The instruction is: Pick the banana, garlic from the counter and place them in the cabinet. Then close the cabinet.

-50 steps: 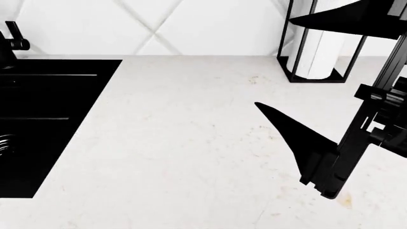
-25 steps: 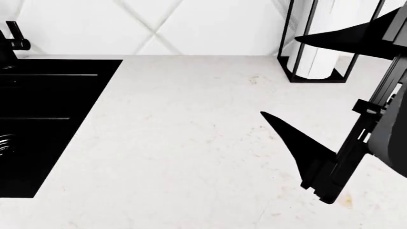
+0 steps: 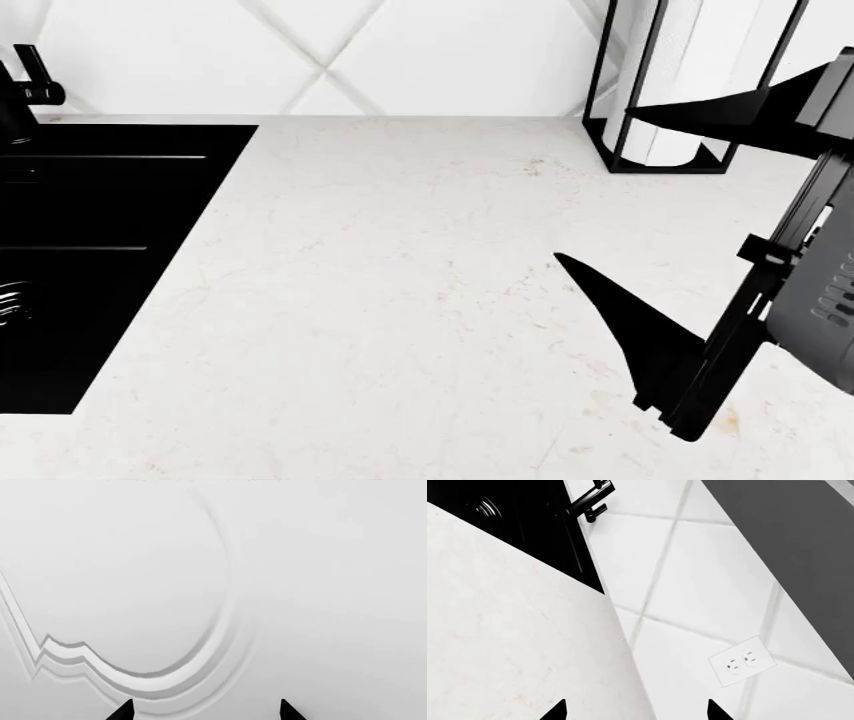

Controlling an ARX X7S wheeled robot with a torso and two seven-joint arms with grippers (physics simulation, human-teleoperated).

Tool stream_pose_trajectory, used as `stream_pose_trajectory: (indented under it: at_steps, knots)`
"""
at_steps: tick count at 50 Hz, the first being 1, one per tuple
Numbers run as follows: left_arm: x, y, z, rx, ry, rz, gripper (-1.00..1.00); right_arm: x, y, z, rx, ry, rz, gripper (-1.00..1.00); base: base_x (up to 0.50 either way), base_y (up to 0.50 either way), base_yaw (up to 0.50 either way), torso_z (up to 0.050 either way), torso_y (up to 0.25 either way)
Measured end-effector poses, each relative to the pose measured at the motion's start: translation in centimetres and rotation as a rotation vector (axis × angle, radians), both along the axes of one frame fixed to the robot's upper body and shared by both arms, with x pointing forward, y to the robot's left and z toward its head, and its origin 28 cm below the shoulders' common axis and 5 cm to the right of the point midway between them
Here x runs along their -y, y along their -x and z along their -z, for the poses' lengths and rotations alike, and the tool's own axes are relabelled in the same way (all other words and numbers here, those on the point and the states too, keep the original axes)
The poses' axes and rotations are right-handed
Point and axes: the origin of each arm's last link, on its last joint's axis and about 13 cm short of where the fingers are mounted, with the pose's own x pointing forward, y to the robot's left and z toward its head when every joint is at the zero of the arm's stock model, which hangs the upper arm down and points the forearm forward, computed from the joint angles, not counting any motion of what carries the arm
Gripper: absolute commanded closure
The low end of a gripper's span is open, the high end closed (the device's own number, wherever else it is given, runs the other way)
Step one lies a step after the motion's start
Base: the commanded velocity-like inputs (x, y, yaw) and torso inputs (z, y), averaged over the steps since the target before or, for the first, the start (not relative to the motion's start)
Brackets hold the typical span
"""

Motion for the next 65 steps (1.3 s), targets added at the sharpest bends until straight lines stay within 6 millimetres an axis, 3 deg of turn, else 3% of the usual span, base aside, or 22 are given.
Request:
stream_pose_trajectory:
  at_steps: [20,42,65]
  knots:
    - [1.5,-1.6,-0.2,0.0,-0.103,-0.074,-1.0,0.2,-0.2,1.0,-0.022,-0.011,0.014,-1.0,0.0,0.0,0.0,0.0,0.0]
    - [3.1,-5.0,0.5,-0.05,-0.181,-0.127,-1.0,0.6,-0.3,2.2,-0.05,-0.008,0.047,-1.0,0.0,0.0,0.0,-0.001,0.0]
    - [3.9,-6.7,0.7,-0.13,-0.124,-0.111,-1.0,0.9,-0.4,3.0,-0.065,-0.013,0.059,-1.0,0.0,0.0,0.0,-0.001,0.0]
